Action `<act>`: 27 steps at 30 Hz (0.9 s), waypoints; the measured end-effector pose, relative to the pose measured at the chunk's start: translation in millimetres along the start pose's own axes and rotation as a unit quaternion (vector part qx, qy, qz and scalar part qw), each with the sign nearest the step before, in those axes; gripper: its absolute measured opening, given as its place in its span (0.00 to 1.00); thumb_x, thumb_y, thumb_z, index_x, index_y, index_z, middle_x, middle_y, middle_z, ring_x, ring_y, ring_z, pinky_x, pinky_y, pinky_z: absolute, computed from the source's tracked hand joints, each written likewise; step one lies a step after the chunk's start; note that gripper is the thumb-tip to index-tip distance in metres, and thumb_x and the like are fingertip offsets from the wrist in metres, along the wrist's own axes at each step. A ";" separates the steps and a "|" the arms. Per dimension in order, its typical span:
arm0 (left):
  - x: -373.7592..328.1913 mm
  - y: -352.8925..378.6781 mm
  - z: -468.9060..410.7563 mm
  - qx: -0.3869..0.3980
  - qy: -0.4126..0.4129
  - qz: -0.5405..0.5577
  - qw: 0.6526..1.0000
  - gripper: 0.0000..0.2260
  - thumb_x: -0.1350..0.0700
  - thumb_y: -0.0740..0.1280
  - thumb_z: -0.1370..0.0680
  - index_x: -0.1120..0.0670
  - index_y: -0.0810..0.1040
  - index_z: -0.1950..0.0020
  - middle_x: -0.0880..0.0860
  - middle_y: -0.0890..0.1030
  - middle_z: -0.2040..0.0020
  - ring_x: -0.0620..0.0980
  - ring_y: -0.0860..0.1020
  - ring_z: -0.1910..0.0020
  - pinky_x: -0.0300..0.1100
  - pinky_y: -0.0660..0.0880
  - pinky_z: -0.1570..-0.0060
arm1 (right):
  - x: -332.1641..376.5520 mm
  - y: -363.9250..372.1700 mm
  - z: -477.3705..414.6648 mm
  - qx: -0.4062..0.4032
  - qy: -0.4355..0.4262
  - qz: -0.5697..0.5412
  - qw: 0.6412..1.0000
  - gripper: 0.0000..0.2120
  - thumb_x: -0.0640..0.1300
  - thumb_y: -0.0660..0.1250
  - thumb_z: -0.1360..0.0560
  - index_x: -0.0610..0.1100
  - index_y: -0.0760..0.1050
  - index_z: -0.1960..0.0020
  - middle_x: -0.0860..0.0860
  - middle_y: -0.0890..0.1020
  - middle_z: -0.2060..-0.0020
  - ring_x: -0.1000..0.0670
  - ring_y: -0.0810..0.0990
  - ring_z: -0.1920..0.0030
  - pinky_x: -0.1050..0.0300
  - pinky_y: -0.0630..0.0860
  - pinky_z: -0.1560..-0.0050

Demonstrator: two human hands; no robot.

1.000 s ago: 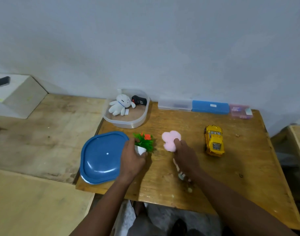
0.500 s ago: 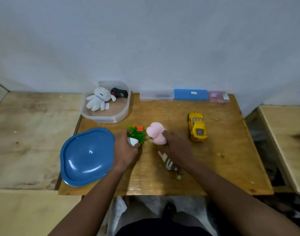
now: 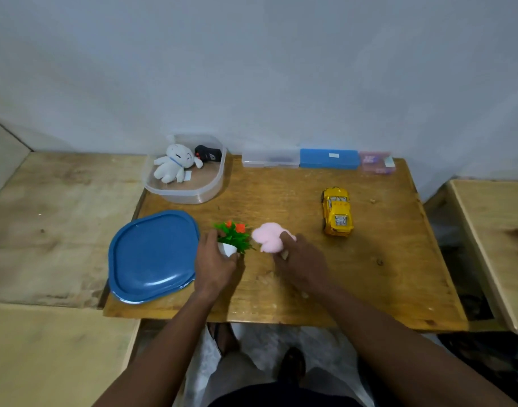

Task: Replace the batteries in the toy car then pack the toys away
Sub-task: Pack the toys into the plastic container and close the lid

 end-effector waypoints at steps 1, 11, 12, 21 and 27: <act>-1.8 -5.9 -4.0 -0.010 0.004 0.005 1.000 0.23 0.56 0.79 0.31 0.55 0.74 0.40 0.54 0.77 0.43 0.54 0.75 0.44 0.42 0.68 0.52 | 4.4 -4.0 -9.1 -0.017 0.015 -0.016 1.000 0.24 0.64 0.61 0.24 0.55 0.66 0.32 0.47 0.77 0.45 0.42 0.79 0.49 0.52 0.74 0.57; -9.0 -102.7 -120.6 -0.132 0.034 0.064 0.989 0.21 0.58 0.78 0.31 0.55 0.74 0.42 0.55 0.77 0.44 0.55 0.75 0.45 0.44 0.70 0.49 | 126.5 -65.1 -144.9 -0.112 -0.033 -0.088 0.989 0.16 0.65 0.57 0.24 0.56 0.66 0.43 0.48 0.79 0.52 0.44 0.79 0.54 0.54 0.70 0.63; -6.3 -111.2 -136.0 -0.131 0.025 0.052 0.990 0.21 0.58 0.77 0.31 0.55 0.74 0.42 0.56 0.77 0.45 0.55 0.75 0.45 0.42 0.68 0.51 | 140.7 -66.3 -159.6 -0.103 -0.033 -0.087 0.990 0.16 0.65 0.56 0.24 0.55 0.65 0.43 0.47 0.79 0.52 0.42 0.79 0.53 0.53 0.69 0.62; 45.0 -117.5 -250.5 0.032 0.025 -0.077 0.996 0.19 0.56 0.75 0.31 0.54 0.75 0.42 0.56 0.77 0.48 0.60 0.77 0.49 0.45 0.69 0.58 | 211.6 -13.6 -276.4 0.071 0.071 -0.061 0.993 0.23 0.65 0.57 0.25 0.49 0.74 0.41 0.47 0.83 0.50 0.45 0.81 0.52 0.55 0.76 0.54; 65.1 -95.4 -275.9 0.118 0.066 -0.120 0.984 0.20 0.56 0.71 0.26 0.54 0.75 0.34 0.57 0.76 0.39 0.58 0.78 0.44 0.49 0.76 0.48 | 207.8 35.5 -289.2 0.072 0.141 -0.181 0.971 0.15 0.53 0.56 0.18 0.46 0.73 0.38 0.51 0.79 0.43 0.53 0.77 0.52 0.59 0.74 0.56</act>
Point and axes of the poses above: each hand's wrist, its own z-axis away from the middle knuckle, its own y-axis out of the palm, x = y × z, the point moved 4 cm from there along -z, towards the middle knuckle
